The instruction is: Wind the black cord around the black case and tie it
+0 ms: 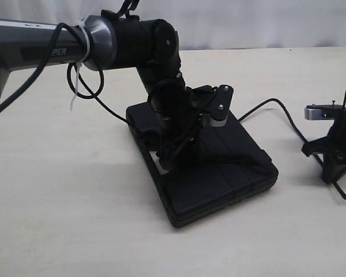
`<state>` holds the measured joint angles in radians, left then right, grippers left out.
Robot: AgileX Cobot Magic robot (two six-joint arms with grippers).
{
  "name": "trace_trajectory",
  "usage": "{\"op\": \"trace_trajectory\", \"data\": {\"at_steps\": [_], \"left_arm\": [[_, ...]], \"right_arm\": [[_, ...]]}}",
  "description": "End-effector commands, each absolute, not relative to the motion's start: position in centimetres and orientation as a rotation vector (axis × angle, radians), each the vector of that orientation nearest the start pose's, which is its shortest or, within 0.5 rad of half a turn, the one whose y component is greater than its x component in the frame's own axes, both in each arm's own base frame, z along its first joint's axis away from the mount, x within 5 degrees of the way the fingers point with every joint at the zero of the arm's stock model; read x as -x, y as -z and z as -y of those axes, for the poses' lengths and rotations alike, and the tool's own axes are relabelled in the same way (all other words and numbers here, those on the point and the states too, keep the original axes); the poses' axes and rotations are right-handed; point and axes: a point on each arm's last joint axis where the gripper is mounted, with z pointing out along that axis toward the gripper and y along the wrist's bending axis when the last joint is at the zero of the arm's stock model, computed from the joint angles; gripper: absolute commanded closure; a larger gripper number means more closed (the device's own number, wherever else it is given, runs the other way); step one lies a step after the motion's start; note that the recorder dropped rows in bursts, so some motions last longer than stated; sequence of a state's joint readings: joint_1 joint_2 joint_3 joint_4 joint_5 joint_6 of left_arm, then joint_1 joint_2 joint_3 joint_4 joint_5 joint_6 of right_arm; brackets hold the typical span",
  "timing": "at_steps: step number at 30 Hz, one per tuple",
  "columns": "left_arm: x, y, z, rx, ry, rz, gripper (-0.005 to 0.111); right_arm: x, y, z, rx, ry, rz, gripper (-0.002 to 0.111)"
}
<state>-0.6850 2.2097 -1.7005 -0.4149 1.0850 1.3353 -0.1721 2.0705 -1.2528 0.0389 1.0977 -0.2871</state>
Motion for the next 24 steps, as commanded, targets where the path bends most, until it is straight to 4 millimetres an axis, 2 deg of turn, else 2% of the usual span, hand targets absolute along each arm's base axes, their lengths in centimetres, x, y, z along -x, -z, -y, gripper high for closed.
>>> {"op": "trace_trajectory", "data": {"at_steps": [1, 6, 10, 16, 20, 24], "left_arm": [[-32.1, -14.9, 30.6, 2.564, -0.560, 1.950, 0.107], [-32.4, -14.9, 30.8, 2.576, -0.553, 2.001, 0.107], [-32.6, -15.2, 31.5, 2.555, -0.652, 2.102, 0.107], [-33.6, -15.4, 31.9, 2.519, -0.617, 2.305, 0.107], [-33.5, -15.4, 31.9, 2.506, -0.627, 2.307, 0.107], [-34.3, -15.9, 31.7, 2.426, -0.661, 2.447, 0.107]], "right_arm": [[-36.2, -13.3, 3.6, 0.166, -0.532, -3.181, 0.104], [-38.8, -17.2, 1.5, 0.247, -0.841, -2.832, 0.104], [-39.6, -19.4, 0.8, 0.302, -0.922, -2.671, 0.104], [-39.6, -19.7, 0.7, 0.307, -0.943, -2.659, 0.104], [-39.5, -19.7, 0.7, 0.311, -0.954, -2.661, 0.104], [-39.4, -19.7, 0.6, 0.325, -0.963, -2.662, 0.104]]}}
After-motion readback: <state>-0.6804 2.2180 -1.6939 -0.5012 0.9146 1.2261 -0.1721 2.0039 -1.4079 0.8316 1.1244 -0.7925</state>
